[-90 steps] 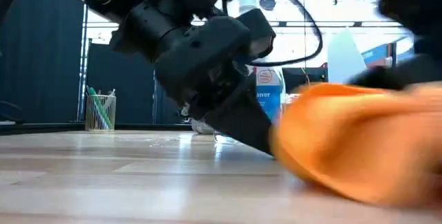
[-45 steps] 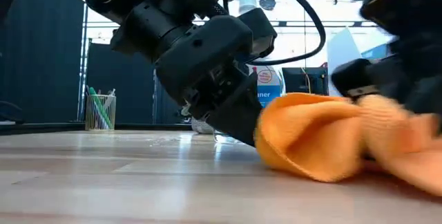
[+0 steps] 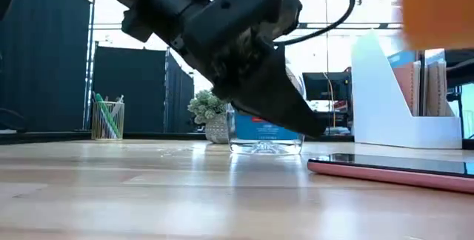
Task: Apply microfiber cloth
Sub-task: Wipe the front of the cellphone with the yellow microfiber cloth
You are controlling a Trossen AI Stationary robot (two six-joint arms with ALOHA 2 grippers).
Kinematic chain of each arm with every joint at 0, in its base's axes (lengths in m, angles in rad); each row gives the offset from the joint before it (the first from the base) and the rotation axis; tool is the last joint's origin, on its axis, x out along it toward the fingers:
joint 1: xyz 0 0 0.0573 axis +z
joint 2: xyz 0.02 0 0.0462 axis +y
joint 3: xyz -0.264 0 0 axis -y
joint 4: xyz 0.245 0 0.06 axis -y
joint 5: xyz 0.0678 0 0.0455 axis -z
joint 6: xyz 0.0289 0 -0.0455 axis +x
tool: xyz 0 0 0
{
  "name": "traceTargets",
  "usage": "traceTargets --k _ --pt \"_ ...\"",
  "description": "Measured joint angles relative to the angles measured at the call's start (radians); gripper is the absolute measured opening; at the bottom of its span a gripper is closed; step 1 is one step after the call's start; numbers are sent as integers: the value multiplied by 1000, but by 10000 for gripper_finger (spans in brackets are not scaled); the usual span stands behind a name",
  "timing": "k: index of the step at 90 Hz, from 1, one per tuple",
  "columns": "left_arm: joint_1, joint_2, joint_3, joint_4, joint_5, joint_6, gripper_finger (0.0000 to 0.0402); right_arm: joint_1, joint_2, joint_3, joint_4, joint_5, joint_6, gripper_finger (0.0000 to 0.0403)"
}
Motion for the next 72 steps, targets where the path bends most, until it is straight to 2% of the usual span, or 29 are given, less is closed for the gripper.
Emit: traceTargets --k 11,22,38,51,63,72 --pt "19 0 0 2 -7 -2 15 73 94 0 -37 86 106 4" --pt "21 0 -1 4 -10 -3 15 84 241 -1 -51 182 129 4" --pt "8 7 -19 4 8 -6 15 46 395 -1 -69 182 119 4" --pt "-9 56 -17 12 43 -60 15 32 407 7 -148 171 59 4" --pt "-31 92 -8 33 77 -102 15 20 374 4 -208 159 -86 4" --pt "-55 97 -7 38 82 -141 15 -8 348 0 -286 201 -152 4"
